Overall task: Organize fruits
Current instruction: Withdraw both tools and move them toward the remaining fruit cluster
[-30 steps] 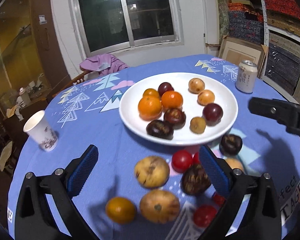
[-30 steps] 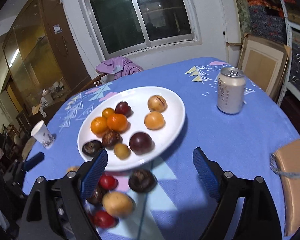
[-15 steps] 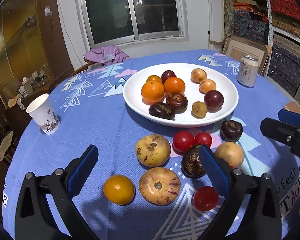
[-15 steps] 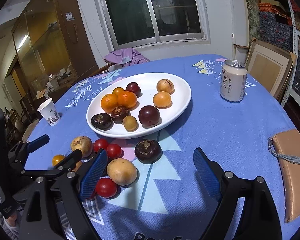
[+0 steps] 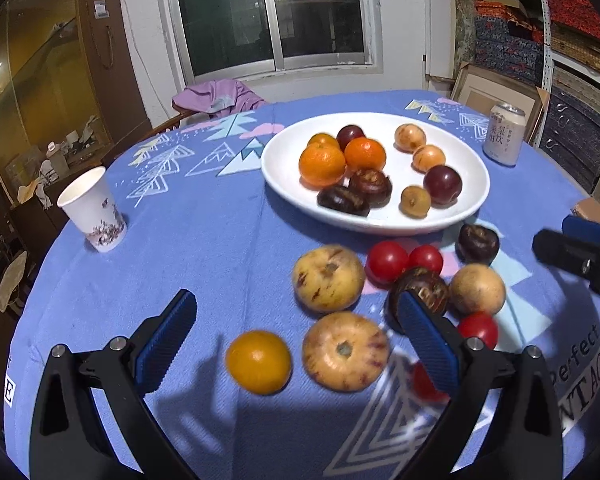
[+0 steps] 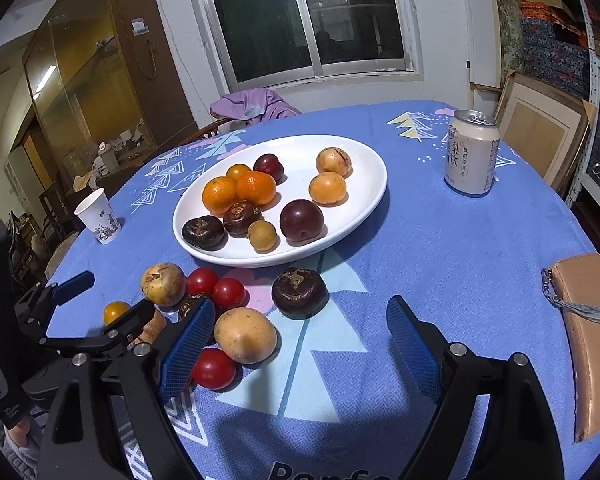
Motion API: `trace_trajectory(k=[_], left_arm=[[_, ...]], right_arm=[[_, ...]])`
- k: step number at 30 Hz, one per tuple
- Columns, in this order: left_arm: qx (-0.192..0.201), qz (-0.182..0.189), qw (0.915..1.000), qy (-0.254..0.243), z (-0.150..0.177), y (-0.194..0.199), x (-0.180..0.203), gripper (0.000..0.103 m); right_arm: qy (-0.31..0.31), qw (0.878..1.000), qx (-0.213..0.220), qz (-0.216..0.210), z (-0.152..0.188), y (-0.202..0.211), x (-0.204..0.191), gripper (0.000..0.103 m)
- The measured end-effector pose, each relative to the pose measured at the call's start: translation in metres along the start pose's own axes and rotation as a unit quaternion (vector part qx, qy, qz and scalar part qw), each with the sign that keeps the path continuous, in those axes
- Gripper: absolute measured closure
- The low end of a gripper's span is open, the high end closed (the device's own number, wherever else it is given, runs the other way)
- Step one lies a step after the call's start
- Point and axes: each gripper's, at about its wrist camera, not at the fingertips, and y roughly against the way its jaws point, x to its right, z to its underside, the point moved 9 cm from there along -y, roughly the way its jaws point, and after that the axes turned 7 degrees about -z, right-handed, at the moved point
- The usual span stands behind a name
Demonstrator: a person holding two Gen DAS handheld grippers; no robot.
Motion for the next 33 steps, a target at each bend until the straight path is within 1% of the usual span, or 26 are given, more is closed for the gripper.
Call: trace_trajectory(k=[2, 5, 6, 9, 12, 15, 18, 21, 24, 26, 28, 31, 33], left_arm=[[-0.010, -0.003, 0.9999, 0.001, 0.008, -0.001, -0.007, 0.004], [-0.019, 0.019, 0.9995, 0.014, 0.017, 0.001, -0.015, 0.004], [-0.021, 0.020, 0.9995, 0.014, 0.020, 0.002, -0.016, 0.004], [-0.023, 0.025, 0.9994, 0.004, 0.028, 0.004, -0.016, 0.004], [-0.022, 0.025, 0.9993, -0.016, 0.036, 0.008, -0.010, 0.004], [-0.017, 0.029, 0.9990, -0.030, 0.039, 0.012, -0.006, 0.004], [-0.016, 0.018, 0.9996, -0.015, 0.037, 0.012, -0.017, 0.004], [-0.032, 0.022, 0.9991, 0.015, 0.040, 0.006, -0.037, 0.004], [-0.047, 0.007, 0.9981, 0.039, 0.043, -0.002, -0.054, 0.004], [-0.053, 0.018, 0.9973, 0.049, 0.044, -0.005, -0.056, 0.004], [-0.050, 0.017, 0.9978, 0.040, 0.043, -0.006, -0.053, 0.004], [-0.031, -0.009, 0.9994, 0.007, 0.038, -0.004, -0.046, 0.004], [-0.030, -0.014, 0.9994, -0.003, 0.036, -0.007, -0.044, 0.004]], right_arm=[[-0.002, 1.000, -0.001, 0.000, 0.000, 0.000, 0.000, 0.014], [-0.004, 1.000, -0.002, -0.002, 0.000, 0.000, 0.001, 0.014], [-0.006, 1.000, -0.002, -0.003, 0.000, 0.000, 0.001, 0.014], [-0.010, 1.000, -0.002, -0.009, -0.001, 0.001, 0.001, 0.014], [-0.011, 1.000, -0.004, -0.014, 0.000, 0.002, 0.000, 0.014], [-0.007, 1.000, -0.005, -0.018, 0.000, 0.003, -0.003, 0.014], [-0.004, 1.000, -0.005, -0.019, 0.001, 0.003, -0.005, 0.014], [-0.005, 1.000, -0.010, -0.020, 0.002, 0.001, -0.005, 0.014], [-0.002, 1.000, -0.010, -0.025, 0.003, 0.002, -0.008, 0.014], [0.003, 1.000, -0.010, -0.026, 0.004, 0.003, -0.010, 0.014], [0.007, 1.000, -0.012, -0.025, 0.005, 0.002, -0.012, 0.014], [0.008, 1.000, -0.016, -0.025, 0.007, 0.000, -0.012, 0.014], [0.010, 0.999, -0.018, -0.027, 0.007, -0.001, -0.012, 0.014]])
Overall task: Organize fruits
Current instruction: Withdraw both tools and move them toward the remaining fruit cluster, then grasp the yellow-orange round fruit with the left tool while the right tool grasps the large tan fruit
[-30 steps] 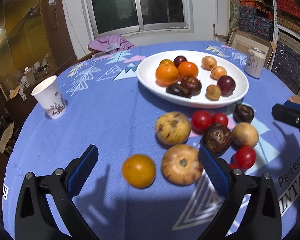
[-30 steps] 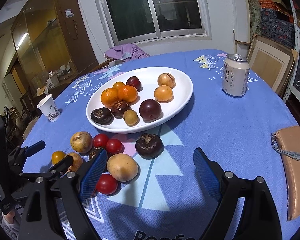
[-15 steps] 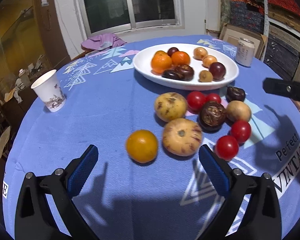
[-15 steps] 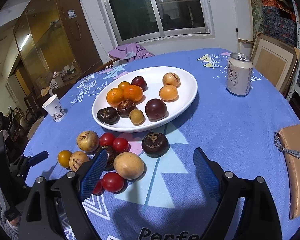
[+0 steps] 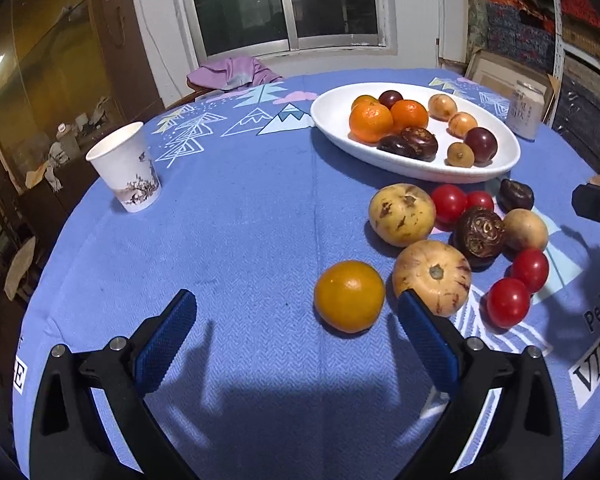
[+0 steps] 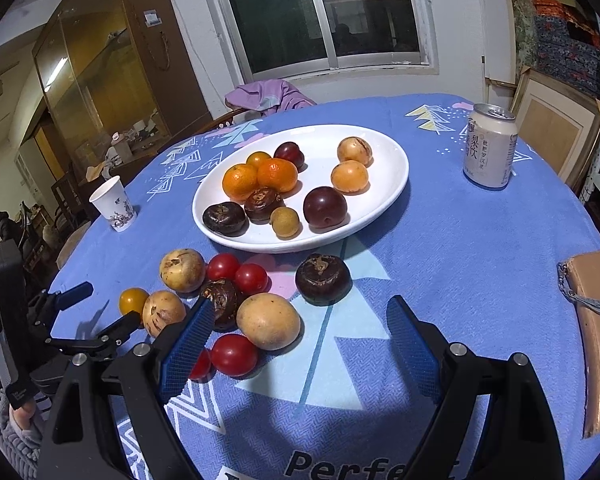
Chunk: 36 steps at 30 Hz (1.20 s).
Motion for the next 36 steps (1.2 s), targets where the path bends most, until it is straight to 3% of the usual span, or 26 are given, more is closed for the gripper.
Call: trace_trajectory(k=[6, 12, 16, 25, 26, 27, 33, 36], left_arm=[[-0.019, 0.021, 0.9993, 0.026, 0.000, -0.010, -0.007, 0.004], [0.000, 0.020, 0.9998, 0.003, -0.006, -0.005, 0.002, 0.006], [-0.012, 0.041, 0.9990, -0.010, -0.003, -0.008, 0.012, 0.035], [-0.029, 0.060, 0.9978, -0.002, -0.001, -0.014, 0.014, 0.037], [-0.035, 0.065, 0.9972, 0.000, 0.000, -0.017, 0.015, 0.038], [-0.042, 0.072, 0.9966, 0.001, 0.001, -0.019, 0.015, 0.047], [-0.038, 0.087, 0.9955, -0.004, 0.000, -0.018, 0.022, 0.062], [-0.036, 0.088, 0.9954, -0.003, 0.000, -0.017, 0.022, 0.064]], right_arm=[[0.002, 1.000, -0.010, 0.001, 0.004, -0.005, -0.001, 0.014], [-0.003, 1.000, -0.016, 0.002, 0.006, -0.007, 0.000, 0.014], [-0.001, 1.000, -0.020, -0.001, 0.008, -0.009, -0.002, 0.014], [-0.001, 1.000, -0.025, -0.001, 0.009, -0.012, -0.003, 0.014], [0.000, 1.000, -0.026, -0.002, 0.010, -0.012, -0.003, 0.014], [0.001, 1.000, -0.028, -0.002, 0.010, -0.013, -0.004, 0.014], [-0.001, 0.999, -0.041, -0.017, 0.014, -0.018, -0.007, 0.014], [-0.013, 0.998, -0.044, -0.031, 0.014, -0.020, -0.006, 0.014]])
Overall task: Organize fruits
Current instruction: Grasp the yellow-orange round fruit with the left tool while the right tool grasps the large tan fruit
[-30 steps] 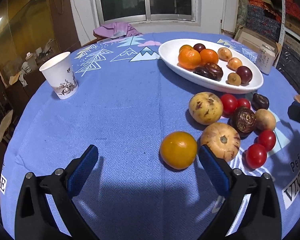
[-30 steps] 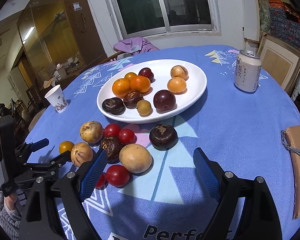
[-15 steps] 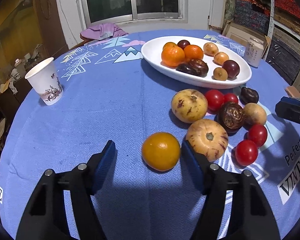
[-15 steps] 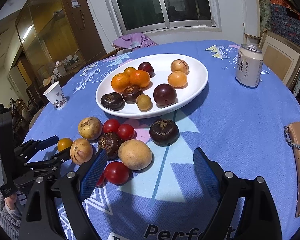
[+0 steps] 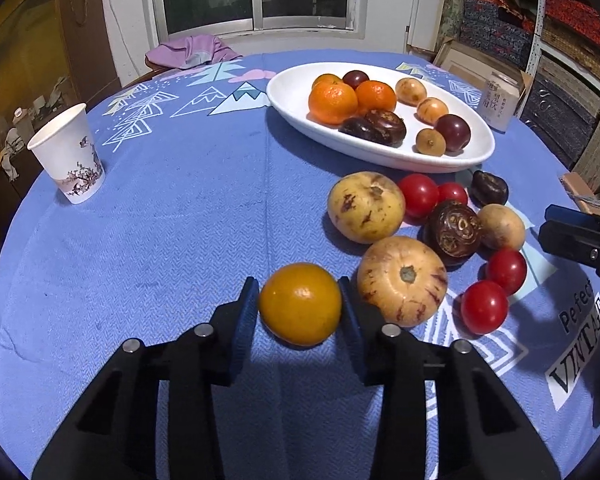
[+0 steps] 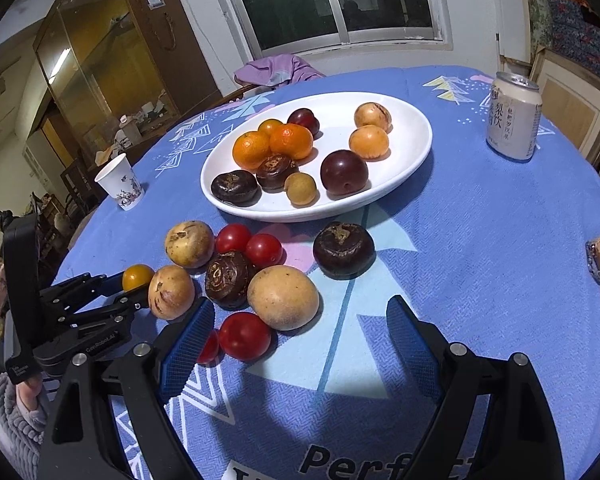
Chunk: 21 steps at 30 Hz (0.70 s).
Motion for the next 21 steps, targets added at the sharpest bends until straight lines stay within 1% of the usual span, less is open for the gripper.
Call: trace_trajectory(k=[2, 6, 8, 10, 12, 13, 15, 17, 19, 21], left_arm=[[0.003, 0.000, 1.0000, 0.005, -0.001, 0.002, -0.002, 0.064], [0.012, -0.013, 0.9998, 0.011, -0.004, 0.006, -0.010, 0.064], [0.009, -0.012, 0.9998, 0.014, -0.004, 0.005, -0.011, 0.064], [0.002, -0.011, 0.9999, 0.010, -0.001, 0.002, -0.008, 0.064], [-0.002, -0.012, 0.9999, 0.001, 0.001, 0.000, -0.005, 0.064], [-0.002, -0.013, 0.9999, 0.001, 0.001, 0.000, -0.005, 0.064], [-0.005, -0.009, 0.9999, 0.006, 0.002, -0.001, -0.006, 0.064], [-0.006, -0.008, 0.9999, 0.009, 0.003, -0.001, -0.006, 0.063], [-0.005, -0.011, 0.9999, 0.006, 0.003, -0.001, -0.006, 0.063], [-0.005, -0.013, 0.9999, 0.006, 0.003, -0.001, -0.006, 0.063]], right_arm=[[-0.013, 1.000, 0.001, -0.011, -0.001, 0.000, 0.002, 0.014], [-0.050, 0.998, 0.002, -0.041, -0.003, 0.002, 0.008, 0.014], [-0.064, 0.996, 0.002, -0.055, -0.004, 0.002, 0.009, 0.015], [-0.064, 0.996, 0.000, -0.061, -0.004, 0.001, 0.007, 0.017], [-0.065, 0.996, -0.006, -0.063, -0.002, -0.003, 0.006, 0.020], [-0.068, 0.995, -0.013, -0.069, 0.000, -0.006, 0.004, 0.021], [-0.077, 0.994, -0.023, -0.079, 0.002, -0.011, 0.004, 0.027], [-0.091, 0.991, -0.033, -0.095, 0.003, -0.018, 0.002, 0.029], [-0.106, 0.989, -0.036, -0.102, 0.002, -0.022, 0.003, 0.031], [-0.115, 0.987, -0.038, -0.104, 0.001, -0.027, 0.005, 0.036]])
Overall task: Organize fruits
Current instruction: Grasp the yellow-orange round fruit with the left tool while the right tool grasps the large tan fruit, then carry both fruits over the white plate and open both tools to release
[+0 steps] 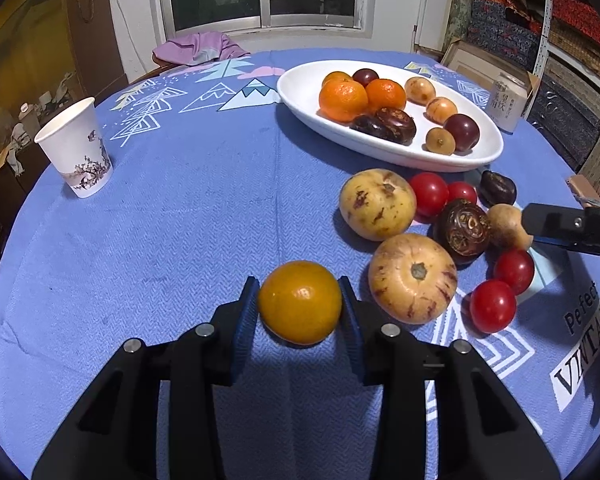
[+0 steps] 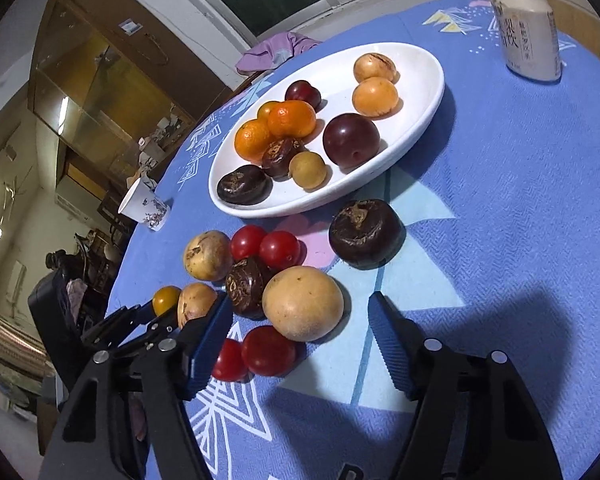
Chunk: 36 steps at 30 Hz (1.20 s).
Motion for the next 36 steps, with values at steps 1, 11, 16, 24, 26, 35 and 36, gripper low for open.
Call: trace_trajectory(k=[1, 11, 16, 24, 26, 35, 36], left_arm=[[0.000, 0.000, 1.0000, 0.000, 0.000, 0.000, 0.000, 0.063], [0.000, 0.003, 1.0000, 0.004, 0.000, 0.001, 0.000, 0.063], [0.014, 0.005, 0.9998, 0.009, -0.002, 0.007, -0.002, 0.063], [0.033, 0.004, 0.9994, 0.001, -0.006, 0.020, 0.003, 0.063], [0.018, 0.001, 0.9998, 0.000, -0.002, 0.013, 0.003, 0.063], [0.020, 0.012, 0.9996, 0.015, -0.002, 0.011, -0.004, 0.065], [0.019, 0.013, 0.9996, 0.016, -0.002, 0.010, -0.004, 0.066]], right_arm=[[-0.002, 1.000, -0.001, -0.001, 0.000, -0.002, 0.000, 0.037], [0.021, 1.000, 0.000, 0.008, -0.001, -0.013, -0.006, 0.058], [0.031, 0.999, 0.020, 0.002, -0.002, 0.003, -0.011, 0.059], [0.039, 0.998, 0.040, -0.005, -0.007, 0.022, -0.012, 0.059], [0.037, 0.999, 0.033, -0.002, -0.006, 0.018, -0.010, 0.059], [0.034, 0.999, 0.031, -0.002, -0.003, 0.017, -0.008, 0.059], [0.034, 0.999, 0.030, -0.001, -0.003, 0.017, -0.007, 0.059]])
